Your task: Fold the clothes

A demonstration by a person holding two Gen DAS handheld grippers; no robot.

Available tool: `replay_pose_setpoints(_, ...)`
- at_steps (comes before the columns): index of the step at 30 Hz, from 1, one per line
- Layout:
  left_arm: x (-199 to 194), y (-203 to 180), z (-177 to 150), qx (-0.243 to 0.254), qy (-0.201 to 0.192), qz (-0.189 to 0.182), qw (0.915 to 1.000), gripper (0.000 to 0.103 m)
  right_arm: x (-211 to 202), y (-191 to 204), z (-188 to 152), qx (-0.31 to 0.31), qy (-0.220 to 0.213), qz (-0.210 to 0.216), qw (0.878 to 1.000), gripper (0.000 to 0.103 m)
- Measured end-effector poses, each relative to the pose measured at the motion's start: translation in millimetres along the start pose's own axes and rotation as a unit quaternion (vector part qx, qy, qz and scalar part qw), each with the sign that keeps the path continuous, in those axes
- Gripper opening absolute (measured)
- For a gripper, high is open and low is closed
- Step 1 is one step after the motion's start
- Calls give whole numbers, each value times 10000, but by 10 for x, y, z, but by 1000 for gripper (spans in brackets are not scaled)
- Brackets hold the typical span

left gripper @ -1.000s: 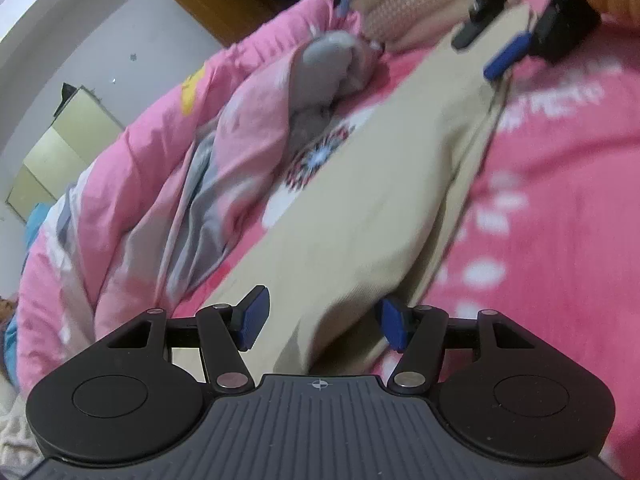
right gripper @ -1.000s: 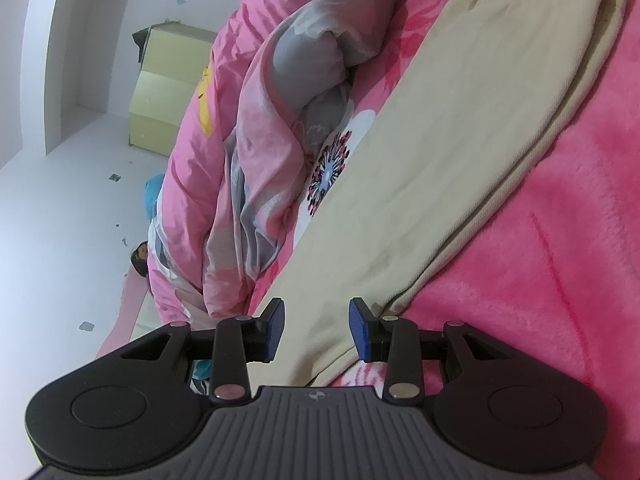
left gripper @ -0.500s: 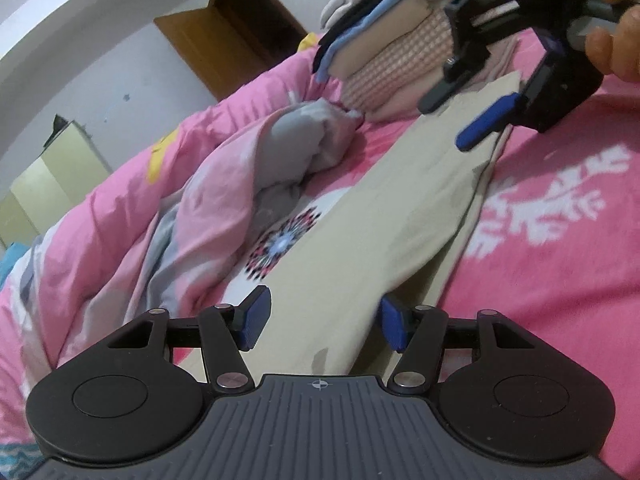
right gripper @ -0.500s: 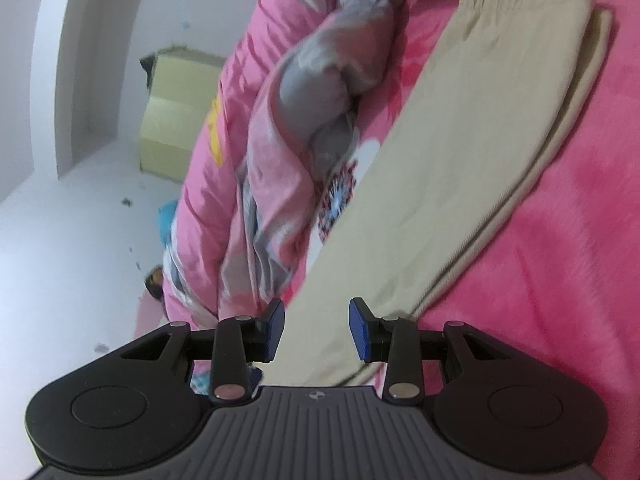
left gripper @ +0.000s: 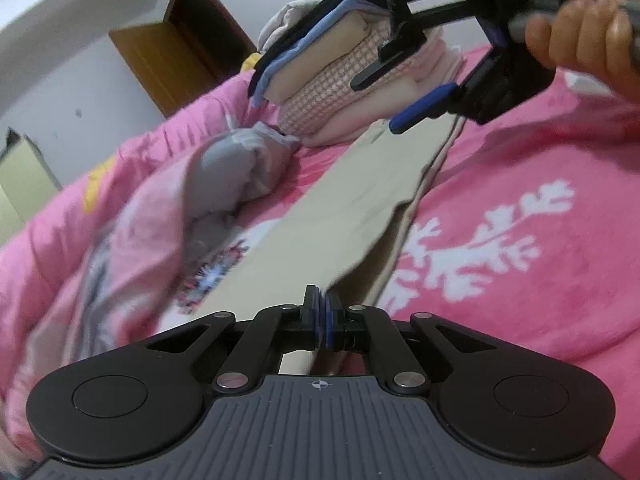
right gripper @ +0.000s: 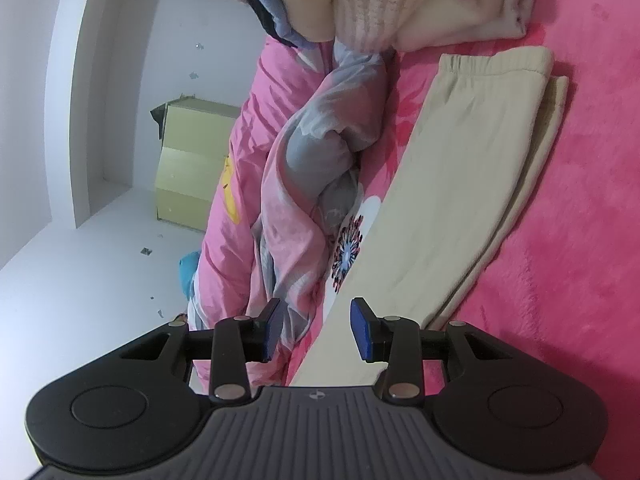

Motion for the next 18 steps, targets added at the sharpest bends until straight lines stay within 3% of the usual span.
replay_pose_setpoints(3, 1, -80, -33, 69, 29, -121, 9999, 2, 8, -15, -14, 8, 40, -24, 10000, 40)
replay_pose_setpoints(8, -167, -144, 4, -221, -102, -604, 9979, 4, 20, -52, -36, -13, 59, -124, 9999, 40)
replay_pose_setpoints(11, -310, -110, 1, -366, -129, -606, 9974, 5, 30, -51, -58, -112, 61, -193, 9997, 40)
replay_pose_setpoints(14, -484, 92, -9, -955, -180, -506, 9940, 6, 85, 36, -124, -400, 162, -172, 9989, 40)
replay_pose_setpoints(18, -727, 488, -132, -1889, -154, -110, 9818, 6, 360, 203, -339, -894, 671, -159, 9936, 40)
Point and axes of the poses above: each gripper's, at about its wrist camera, not at the fingertips, and x roughly the way its jaws point, y to its left, z to its top, the point moved 10 cm from there along x, roughly the way its jaws point, and after that the axes turned 4 degrees about -y, right-handed, at the moved point
